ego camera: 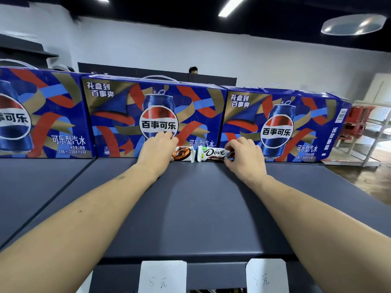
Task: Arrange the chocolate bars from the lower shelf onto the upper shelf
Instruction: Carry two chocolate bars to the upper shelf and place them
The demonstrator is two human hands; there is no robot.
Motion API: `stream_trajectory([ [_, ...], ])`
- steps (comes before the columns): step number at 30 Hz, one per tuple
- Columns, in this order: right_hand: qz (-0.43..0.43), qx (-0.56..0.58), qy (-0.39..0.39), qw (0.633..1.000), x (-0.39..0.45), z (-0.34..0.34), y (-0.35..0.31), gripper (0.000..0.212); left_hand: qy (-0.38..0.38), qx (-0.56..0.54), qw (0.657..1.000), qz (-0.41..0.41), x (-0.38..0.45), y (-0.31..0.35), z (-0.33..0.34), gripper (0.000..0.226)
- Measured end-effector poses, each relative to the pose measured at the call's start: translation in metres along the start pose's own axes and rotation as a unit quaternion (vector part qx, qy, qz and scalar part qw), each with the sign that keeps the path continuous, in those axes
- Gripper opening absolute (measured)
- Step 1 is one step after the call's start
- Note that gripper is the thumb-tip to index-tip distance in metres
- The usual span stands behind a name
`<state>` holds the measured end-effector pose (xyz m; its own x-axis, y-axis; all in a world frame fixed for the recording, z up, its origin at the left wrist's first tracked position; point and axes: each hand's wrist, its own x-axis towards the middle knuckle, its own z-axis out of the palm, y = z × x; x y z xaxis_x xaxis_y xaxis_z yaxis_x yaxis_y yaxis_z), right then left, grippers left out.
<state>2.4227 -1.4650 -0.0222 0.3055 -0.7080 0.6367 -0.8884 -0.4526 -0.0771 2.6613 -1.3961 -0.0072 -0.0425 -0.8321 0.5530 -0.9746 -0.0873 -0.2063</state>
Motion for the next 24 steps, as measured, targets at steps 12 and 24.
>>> stream_trajectory([
  [12,0.018,-0.003,-0.017,1.000,-0.012,-0.013,-0.009,0.032,-0.002,0.014,1.000,-0.010,-0.016,-0.017,-0.013,0.028],
  [24,0.091,0.015,-0.090,0.992,-0.069,-0.055,-0.029,0.029,-0.048,0.033,0.995,-0.079,-0.063,-0.033,-0.035,0.024],
])
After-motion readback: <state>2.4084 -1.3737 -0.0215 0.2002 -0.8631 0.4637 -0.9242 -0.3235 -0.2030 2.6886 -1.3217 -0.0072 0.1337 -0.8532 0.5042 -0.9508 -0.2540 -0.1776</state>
